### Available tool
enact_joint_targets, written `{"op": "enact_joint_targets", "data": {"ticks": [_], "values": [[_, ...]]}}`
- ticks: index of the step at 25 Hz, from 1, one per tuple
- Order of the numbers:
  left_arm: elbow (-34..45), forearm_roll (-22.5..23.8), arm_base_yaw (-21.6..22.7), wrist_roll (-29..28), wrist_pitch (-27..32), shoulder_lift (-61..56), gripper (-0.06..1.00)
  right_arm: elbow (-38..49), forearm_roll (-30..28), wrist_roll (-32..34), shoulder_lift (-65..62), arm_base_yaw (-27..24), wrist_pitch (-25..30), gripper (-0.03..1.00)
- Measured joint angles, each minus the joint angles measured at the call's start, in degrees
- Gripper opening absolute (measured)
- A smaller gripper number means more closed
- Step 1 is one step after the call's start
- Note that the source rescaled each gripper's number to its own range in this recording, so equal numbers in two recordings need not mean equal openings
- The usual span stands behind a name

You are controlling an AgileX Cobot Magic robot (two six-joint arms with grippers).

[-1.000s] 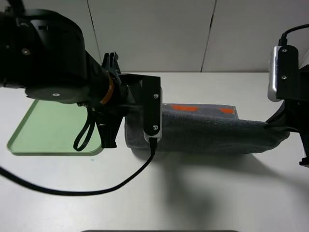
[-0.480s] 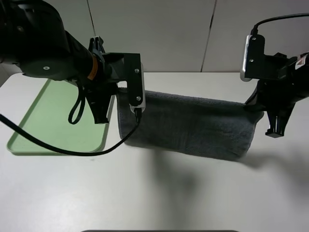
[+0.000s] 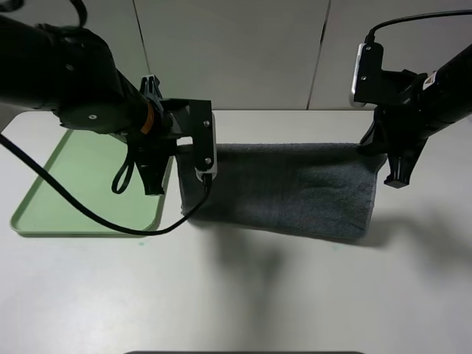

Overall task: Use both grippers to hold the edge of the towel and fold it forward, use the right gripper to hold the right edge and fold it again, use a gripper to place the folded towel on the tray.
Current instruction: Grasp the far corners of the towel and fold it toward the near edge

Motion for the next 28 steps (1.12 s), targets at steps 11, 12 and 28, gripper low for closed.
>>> {"op": "enact_joint_targets", "data": {"ticks": [11,12,28], "values": [[-8.1,1.0,0.0,0.0,0.7,4.6,0.0,0.0,-1.8,0.0,1.8,0.0,-4.4,0.0],[-8.7,1.3,0.0,0.0,1.0,5.1,0.0,0.0,-1.9,0.0,1.8,0.0,-4.7,0.0],[-9.4,4.8,0.0,0.0,1.6,6.0,0.0,0.0,-3.0,0.0,1.9,0.0,-6.9,0.0]]}}
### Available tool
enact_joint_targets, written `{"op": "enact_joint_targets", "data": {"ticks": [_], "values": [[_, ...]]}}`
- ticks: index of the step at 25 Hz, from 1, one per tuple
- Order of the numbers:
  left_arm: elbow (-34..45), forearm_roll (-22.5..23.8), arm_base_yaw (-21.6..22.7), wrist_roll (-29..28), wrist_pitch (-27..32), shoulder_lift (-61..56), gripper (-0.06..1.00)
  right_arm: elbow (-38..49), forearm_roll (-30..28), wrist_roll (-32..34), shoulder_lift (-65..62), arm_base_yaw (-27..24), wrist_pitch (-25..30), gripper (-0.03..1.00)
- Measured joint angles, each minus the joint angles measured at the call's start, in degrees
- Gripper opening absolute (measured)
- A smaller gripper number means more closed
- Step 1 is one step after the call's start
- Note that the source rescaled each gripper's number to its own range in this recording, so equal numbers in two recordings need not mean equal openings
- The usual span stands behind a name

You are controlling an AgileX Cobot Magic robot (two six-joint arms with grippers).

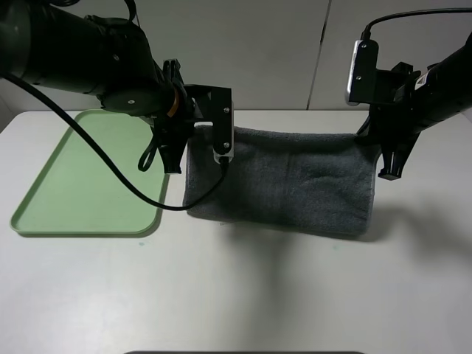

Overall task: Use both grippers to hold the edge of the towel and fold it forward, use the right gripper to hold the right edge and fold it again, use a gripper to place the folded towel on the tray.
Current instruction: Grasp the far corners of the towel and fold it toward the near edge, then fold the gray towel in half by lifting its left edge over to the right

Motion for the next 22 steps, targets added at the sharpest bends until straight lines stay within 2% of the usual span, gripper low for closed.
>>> {"op": "enact_joint_targets", "data": {"ticks": [5,7,9,10,12,14,15,17,18,19,22], "values": [[0.0,0.0,0.0,0.0,0.0,0.0,0.04,0.0,0.0,0.0,0.0,0.0,-0.1,0.0],[0.0,0.1,0.1,0.0,0.1,0.0,0.13,0.0,0.0,0.0,0.0,0.0,-0.1,0.0],[0.0,1.2,0.1,0.0,0.2,0.0,0.28,0.0,0.0,0.0,0.0,0.0,-0.3,0.03],[0.0,2.0,0.2,0.0,0.2,0.0,0.38,0.0,0.0,0.0,0.0,0.0,-0.5,0.07],[0.0,4.3,0.3,0.0,0.2,0.0,0.54,0.0,0.0,0.0,0.0,0.0,-1.9,0.24],[0.0,6.8,0.3,0.0,0.1,0.0,0.68,0.0,0.0,0.0,0.0,0.0,-3.7,0.51],[0.0,7.7,0.3,0.0,0.1,0.0,0.72,0.0,0.0,0.0,0.0,0.0,-3.7,0.51],[0.0,8.6,0.3,0.0,0.1,0.0,0.77,0.0,0.0,0.1,0.0,0.0,-6.3,0.78],[0.0,8.6,0.3,0.0,0.1,0.0,0.78,0.0,-0.1,0.5,0.0,0.0,-7.7,0.87],[0.0,8.6,0.3,0.0,0.1,0.0,0.79,0.0,-0.1,0.9,0.0,0.0,-8.7,0.93],[0.0,8.6,0.3,0.0,0.1,0.0,0.8,0.0,-0.1,2.7,0.0,0.0,-11.3,0.98]]}}
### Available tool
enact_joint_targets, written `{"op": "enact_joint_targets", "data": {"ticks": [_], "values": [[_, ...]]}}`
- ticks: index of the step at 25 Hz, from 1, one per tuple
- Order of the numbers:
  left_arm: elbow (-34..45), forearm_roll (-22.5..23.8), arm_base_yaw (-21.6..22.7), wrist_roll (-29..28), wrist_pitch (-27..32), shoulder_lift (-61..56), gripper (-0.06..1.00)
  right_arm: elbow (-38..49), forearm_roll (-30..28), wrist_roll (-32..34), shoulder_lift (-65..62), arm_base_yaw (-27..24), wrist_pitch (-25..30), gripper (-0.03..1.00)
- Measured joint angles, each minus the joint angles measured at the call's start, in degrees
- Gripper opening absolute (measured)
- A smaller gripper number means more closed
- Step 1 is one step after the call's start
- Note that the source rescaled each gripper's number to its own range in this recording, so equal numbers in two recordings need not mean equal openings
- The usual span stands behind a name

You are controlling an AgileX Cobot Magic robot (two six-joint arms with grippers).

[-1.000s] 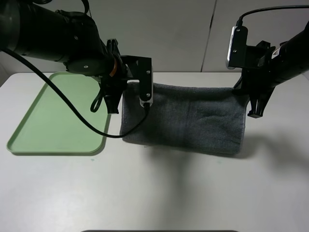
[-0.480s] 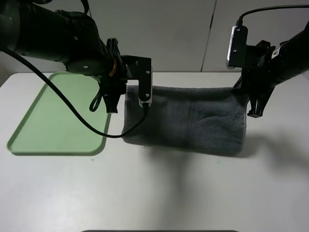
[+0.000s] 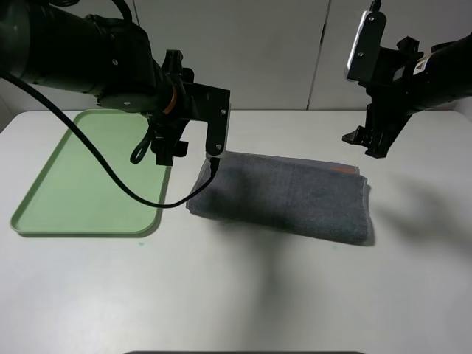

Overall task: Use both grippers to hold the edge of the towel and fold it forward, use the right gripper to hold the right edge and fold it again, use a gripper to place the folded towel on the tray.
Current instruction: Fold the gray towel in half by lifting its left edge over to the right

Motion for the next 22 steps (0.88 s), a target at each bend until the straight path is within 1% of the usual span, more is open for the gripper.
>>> {"op": "enact_joint_targets", "data": {"ticks": [4,9,13,16,22], "values": [[0.0,0.0,0.0,0.0,0.0,0.0,0.81,0.0,0.0,3.0,0.0,0.0,-0.8,1.0],[0.0,0.0,0.0,-0.2,-0.1,0.0,0.91,0.0,0.0,4.1,0.0,0.0,-0.8,1.0],[0.0,0.0,0.0,-1.7,-0.7,0.0,0.97,0.0,0.0,4.1,0.0,0.0,-0.8,1.0],[0.0,0.0,0.0,-2.6,-1.4,0.0,0.99,0.0,0.0,4.1,0.0,0.0,-0.7,1.0],[0.0,0.0,0.0,-2.7,-1.5,0.0,1.0,0.0,0.0,4.2,0.0,0.0,-0.5,1.0]]}}
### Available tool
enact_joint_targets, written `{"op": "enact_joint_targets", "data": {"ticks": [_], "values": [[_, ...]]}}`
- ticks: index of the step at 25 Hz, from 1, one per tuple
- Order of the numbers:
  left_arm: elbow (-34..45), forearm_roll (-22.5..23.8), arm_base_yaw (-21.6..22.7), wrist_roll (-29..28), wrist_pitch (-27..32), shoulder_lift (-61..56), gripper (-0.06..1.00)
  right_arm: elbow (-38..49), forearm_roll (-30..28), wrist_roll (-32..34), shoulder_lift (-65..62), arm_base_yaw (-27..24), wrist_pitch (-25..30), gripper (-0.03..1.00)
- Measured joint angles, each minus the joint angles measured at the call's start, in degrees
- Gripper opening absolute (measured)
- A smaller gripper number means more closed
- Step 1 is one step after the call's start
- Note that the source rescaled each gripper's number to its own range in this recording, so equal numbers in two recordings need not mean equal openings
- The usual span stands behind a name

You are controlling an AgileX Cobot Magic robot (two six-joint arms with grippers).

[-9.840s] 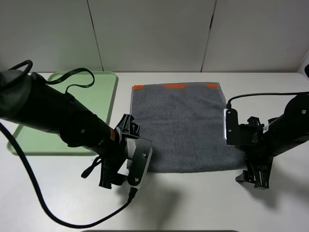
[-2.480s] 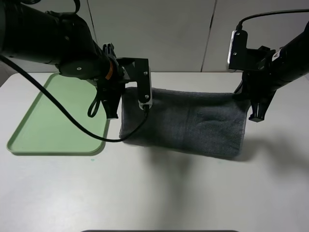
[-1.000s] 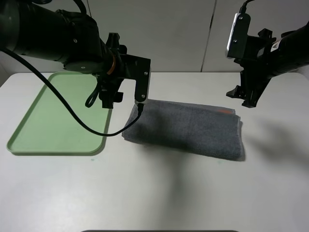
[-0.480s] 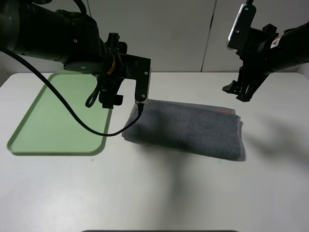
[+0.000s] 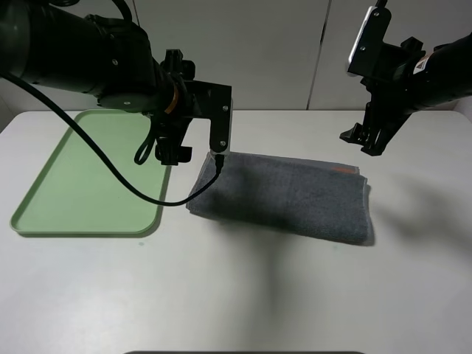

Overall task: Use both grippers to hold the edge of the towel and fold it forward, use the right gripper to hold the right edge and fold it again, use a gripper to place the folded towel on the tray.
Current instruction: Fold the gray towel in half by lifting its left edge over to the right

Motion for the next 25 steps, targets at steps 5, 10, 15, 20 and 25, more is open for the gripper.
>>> {"op": "enact_joint_targets", "data": {"ticks": [5,10,15,20,25], "values": [[0.0,0.0,0.0,-1.7,0.0,0.0,1.0,0.0,0.0,0.0,0.0,0.0,0.0,1.0],[0.0,0.0,0.0,-2.9,0.0,0.0,1.0,0.0,0.0,0.0,0.0,0.0,0.0,1.0],[0.0,0.0,0.0,-3.0,0.0,0.0,1.0,0.0,0.0,0.0,0.0,0.0,0.5,1.0],[0.0,0.0,0.0,-3.0,-0.3,0.0,1.0,0.0,0.0,0.2,0.0,0.0,0.5,1.0],[0.0,0.0,0.0,-3.0,-0.4,0.0,1.0,0.0,0.0,0.8,0.0,0.0,0.5,1.0]]}}
